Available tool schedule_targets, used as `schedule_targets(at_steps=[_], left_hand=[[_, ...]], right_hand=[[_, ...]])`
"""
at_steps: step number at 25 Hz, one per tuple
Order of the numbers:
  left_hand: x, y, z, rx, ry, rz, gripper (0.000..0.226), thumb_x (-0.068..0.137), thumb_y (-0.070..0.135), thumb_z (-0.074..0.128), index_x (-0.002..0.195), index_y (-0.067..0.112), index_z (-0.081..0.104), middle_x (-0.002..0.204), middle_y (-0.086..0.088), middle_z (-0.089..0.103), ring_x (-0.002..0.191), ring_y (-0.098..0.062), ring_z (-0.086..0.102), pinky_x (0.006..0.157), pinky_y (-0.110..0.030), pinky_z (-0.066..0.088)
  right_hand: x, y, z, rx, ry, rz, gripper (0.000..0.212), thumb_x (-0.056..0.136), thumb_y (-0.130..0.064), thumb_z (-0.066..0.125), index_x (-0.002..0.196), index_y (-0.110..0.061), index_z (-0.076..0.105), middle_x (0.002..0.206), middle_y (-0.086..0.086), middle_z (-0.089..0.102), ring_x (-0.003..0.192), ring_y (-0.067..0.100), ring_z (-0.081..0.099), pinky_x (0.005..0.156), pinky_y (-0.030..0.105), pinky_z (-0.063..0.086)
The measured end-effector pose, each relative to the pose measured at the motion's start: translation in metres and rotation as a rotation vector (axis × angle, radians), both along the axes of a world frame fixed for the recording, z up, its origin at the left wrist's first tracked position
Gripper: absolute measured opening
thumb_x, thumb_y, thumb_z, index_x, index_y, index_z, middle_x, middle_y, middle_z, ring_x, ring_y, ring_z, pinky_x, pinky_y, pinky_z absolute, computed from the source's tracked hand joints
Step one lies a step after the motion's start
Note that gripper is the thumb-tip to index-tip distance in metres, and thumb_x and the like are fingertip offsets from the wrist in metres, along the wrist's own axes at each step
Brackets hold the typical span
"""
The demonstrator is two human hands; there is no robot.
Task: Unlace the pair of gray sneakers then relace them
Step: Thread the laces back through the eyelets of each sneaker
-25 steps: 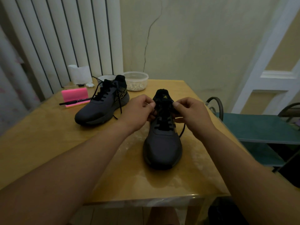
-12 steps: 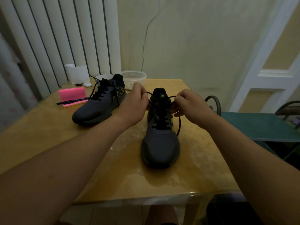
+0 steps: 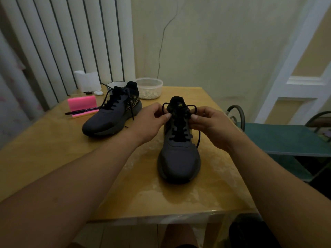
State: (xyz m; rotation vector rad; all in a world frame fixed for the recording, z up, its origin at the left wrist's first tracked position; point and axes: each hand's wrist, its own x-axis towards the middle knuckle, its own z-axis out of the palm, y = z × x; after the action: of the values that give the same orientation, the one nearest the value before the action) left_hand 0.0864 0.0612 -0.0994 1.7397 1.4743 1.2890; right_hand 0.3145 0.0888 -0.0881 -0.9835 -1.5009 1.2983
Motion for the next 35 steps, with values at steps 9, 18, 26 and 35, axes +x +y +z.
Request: schedule_targets(at_steps=[9,18,26,35], left_hand=[[0.009,-0.002,0.003,-0.008,-0.144,0.078,0.017,0.111,0.021,0.048,0.114,0.006,0.055,0.1,-0.007,0.074,0.09,-0.02,0.074,0.083,-0.038,0.06],[0.019,-0.005,-0.007,-0.019,-0.185,0.056,0.021,0.102,0.044,0.059,0.102,0.024,0.064,0.102,0.0,0.073,0.101,-0.02,0.071,0.093,-0.052,0.059],[0.021,-0.001,-0.011,0.008,-0.173,0.111,0.014,0.105,0.031,0.06,0.097,0.02,0.059,0.099,-0.004,0.07,0.098,-0.023,0.069,0.092,-0.051,0.058],[0.009,-0.001,-0.016,0.132,0.066,0.091,0.027,0.097,0.003,0.059,0.113,0.025,0.06,0.117,0.001,0.057,0.098,-0.017,0.061,0.084,-0.026,0.05]], right_hand=[[-0.016,-0.004,-0.008,0.048,-0.012,-0.173,0.013,0.106,-0.01,0.056,0.11,0.002,0.062,0.105,0.015,0.074,0.096,0.023,0.076,0.079,0.03,0.061],[-0.013,-0.004,-0.014,0.104,-0.107,-0.159,0.013,0.103,-0.016,0.062,0.114,-0.009,0.064,0.112,0.008,0.074,0.106,0.022,0.072,0.094,0.039,0.059],[-0.017,0.002,-0.02,0.066,-0.05,-0.251,0.008,0.105,-0.014,0.058,0.104,-0.009,0.064,0.107,0.01,0.074,0.099,0.022,0.073,0.094,0.042,0.061],[-0.007,0.003,-0.012,0.172,-0.215,-0.202,0.018,0.102,-0.01,0.062,0.117,-0.02,0.061,0.098,0.007,0.071,0.087,0.016,0.071,0.076,0.033,0.058]])
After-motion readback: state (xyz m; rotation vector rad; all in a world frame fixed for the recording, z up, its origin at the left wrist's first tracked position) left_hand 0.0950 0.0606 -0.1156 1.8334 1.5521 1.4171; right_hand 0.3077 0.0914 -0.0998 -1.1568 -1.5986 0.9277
